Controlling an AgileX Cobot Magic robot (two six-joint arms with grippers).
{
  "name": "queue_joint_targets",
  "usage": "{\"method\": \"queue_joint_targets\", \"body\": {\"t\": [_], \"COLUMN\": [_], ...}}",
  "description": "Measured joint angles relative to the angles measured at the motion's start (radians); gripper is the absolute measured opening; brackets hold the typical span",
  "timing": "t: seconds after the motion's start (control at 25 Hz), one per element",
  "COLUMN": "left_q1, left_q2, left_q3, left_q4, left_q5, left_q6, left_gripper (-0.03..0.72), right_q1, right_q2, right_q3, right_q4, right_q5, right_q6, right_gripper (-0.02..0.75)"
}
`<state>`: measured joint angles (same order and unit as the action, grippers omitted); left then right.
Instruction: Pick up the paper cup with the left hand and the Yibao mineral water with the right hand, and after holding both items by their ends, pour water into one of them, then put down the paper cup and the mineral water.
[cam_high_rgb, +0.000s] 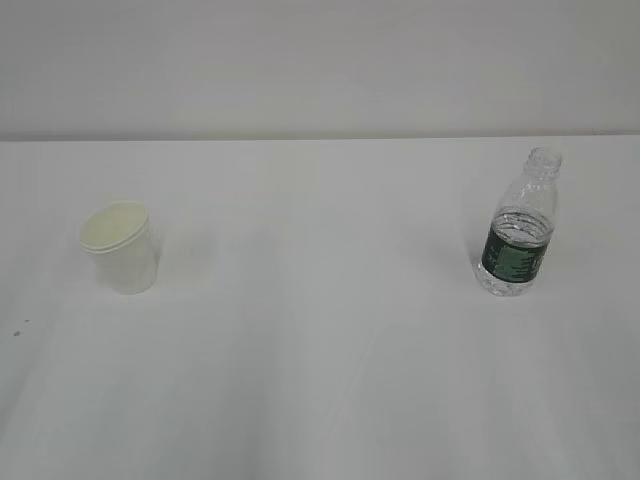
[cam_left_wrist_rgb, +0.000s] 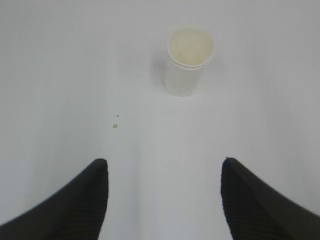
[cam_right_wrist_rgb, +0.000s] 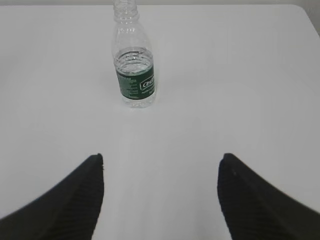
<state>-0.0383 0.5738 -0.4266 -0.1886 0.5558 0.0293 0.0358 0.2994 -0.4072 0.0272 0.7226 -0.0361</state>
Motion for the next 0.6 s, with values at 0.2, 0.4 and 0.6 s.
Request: {"method": "queue_joint_targets", "body": {"t": [0.2, 0.4, 0.6], "left_q1": [-0.025, -0.047, -0.050], "left_q2": [0.062, 0.127, 0.205], "left_q3": [0.000, 0.000, 0.000], "left_q4": [0.000, -0.002, -0.018], "left_q5": [-0.004, -0.004, -0.009], "left_q6": [0.000, 0.000, 0.000], "left_gripper": [0.500, 0.498, 0.498], "right_q1": [0.000, 0.000, 0.000], "right_q2": [0.036, 0.109, 0.133], "right_q3": [0.000, 0.000, 0.000], "right_q4": [0.007, 0.008, 0.009], "right_q5": [0.000, 0.000, 0.000], "right_q6": [-0.010, -0.020, -0.024], "right_gripper": [0.537, 0.537, 0.537]}}
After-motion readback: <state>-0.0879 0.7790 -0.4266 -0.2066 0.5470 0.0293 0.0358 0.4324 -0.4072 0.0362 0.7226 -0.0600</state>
